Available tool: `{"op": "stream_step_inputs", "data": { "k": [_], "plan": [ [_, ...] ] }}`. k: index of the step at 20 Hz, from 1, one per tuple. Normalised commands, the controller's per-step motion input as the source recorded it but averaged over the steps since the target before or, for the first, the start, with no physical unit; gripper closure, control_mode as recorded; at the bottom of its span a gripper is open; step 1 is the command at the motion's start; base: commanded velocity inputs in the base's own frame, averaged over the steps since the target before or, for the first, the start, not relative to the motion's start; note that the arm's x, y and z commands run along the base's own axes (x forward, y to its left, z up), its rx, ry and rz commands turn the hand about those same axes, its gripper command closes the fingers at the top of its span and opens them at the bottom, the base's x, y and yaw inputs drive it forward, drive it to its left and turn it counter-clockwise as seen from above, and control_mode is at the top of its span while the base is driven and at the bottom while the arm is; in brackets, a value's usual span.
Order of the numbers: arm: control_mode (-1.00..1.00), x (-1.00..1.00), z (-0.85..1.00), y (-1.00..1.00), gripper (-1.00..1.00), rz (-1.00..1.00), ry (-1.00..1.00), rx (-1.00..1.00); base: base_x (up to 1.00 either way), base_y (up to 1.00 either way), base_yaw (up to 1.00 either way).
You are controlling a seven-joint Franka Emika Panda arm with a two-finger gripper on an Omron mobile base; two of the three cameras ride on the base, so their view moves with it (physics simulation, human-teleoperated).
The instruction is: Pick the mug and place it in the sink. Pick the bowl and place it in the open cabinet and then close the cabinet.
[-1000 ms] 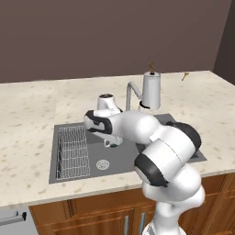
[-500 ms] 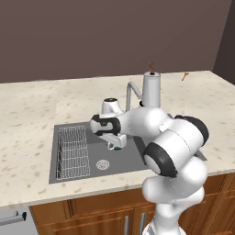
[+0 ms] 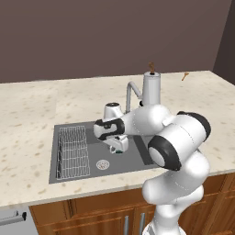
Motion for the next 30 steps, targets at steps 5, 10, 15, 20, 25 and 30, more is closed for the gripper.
{"op": "stream_step_inputs", "data": {
  "k": [5,10,15,20,25,30],
  "plan": [
    [-1.00,0.00,-0.18,-0.16,1.00,0.00,0.00,0.00,0.00,0.00,0.00],
    [-1.00,0.00,-0.15,-0.17,1.00,0.00,0.00,0.00,0.00,0.00,0.00],
    [-1.00,0.01,-0.13,-0.05,1.00,0.00,-0.07,0.00,0.00,0.00,0.00],
    [-1.00,0.05,-0.12,-0.01,1.00,0.00,-0.07,0.00,0.00,0.00,0.00],
    [-1.00,0.11,-0.03,-0.06,1.00,0.00,0.00,0.15,0.00,0.00,0.00],
    [-1.00,0.15,0.00,-0.15,1.00,0.00,0.02,0.15,0.00,0.00,0.00]
  ]
}}
